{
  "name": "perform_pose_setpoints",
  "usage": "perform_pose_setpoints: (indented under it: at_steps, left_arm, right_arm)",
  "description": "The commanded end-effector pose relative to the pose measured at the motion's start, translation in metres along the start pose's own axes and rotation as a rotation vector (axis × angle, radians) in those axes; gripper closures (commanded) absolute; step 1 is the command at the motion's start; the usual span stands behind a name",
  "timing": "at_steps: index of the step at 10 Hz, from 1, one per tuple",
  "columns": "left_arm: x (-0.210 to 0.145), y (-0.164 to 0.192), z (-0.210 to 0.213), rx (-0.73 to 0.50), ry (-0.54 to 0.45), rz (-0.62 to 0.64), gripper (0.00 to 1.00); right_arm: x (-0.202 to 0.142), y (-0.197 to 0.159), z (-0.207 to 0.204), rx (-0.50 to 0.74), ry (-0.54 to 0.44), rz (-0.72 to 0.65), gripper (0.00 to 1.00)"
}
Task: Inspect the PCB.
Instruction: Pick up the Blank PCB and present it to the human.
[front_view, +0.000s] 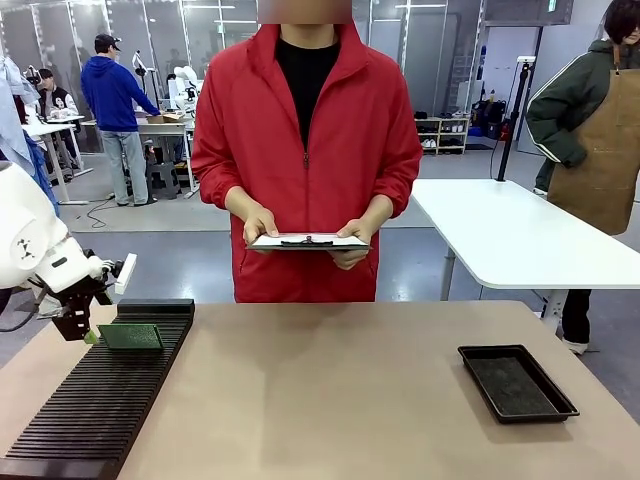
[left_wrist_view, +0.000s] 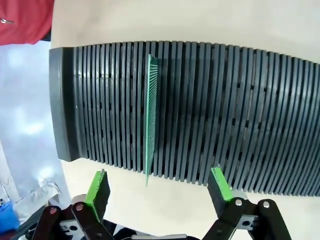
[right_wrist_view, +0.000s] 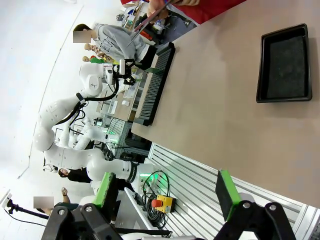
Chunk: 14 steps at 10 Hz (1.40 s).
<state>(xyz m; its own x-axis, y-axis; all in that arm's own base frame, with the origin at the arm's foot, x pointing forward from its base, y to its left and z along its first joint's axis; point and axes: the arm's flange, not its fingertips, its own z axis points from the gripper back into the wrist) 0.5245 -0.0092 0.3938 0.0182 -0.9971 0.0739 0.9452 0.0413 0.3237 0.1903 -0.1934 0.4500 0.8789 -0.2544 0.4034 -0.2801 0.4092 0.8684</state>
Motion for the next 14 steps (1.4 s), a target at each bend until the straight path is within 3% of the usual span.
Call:
perform_pose_setpoints:
  at_steps: [1, 4, 5, 6, 7, 8, 9, 14]
  left_arm:
    - [-0.003, 0.008, -0.012, 0.008, 0.024, -0.018, 0.00]
    - [-0.004, 0.013, -0.034, -0.001, 0.014, -0.003, 0.00]
    - [-0.006, 0.015, -0.040, 0.014, 0.028, 0.001, 0.12]
    - [-0.005, 0.017, -0.046, 0.005, 0.044, -0.005, 0.35]
    - [-0.004, 0.017, -0.048, -0.005, 0.079, -0.018, 0.68]
    - [-0.001, 0.017, -0.046, -0.012, 0.073, -0.024, 0.93]
    - [0.000, 0.017, -0.045, -0.018, 0.060, -0.019, 1.00]
    - [0.005, 0.015, -0.040, -0.056, 0.090, -0.032, 1.00]
  right_arm:
    - [0.001, 0.001, 0.001, 0.010, -0.004, 0.017, 0.00]
    - [0.001, 0.001, 0.001, 0.010, -0.004, 0.017, 0.00]
    - [0.001, 0.001, 0.001, 0.010, -0.004, 0.017, 0.00]
    - [0.001, 0.001, 0.001, 0.010, -0.004, 0.017, 0.00]
    - [0.001, 0.001, 0.001, 0.010, -0.004, 0.017, 0.00]
    - [0.001, 0.001, 0.001, 0.010, -0.004, 0.017, 0.00]
    - [0.001, 0.001, 0.001, 0.010, -0.004, 0.017, 0.00]
    - [0.001, 0.001, 0.001, 0.010, -0.004, 0.017, 0.00]
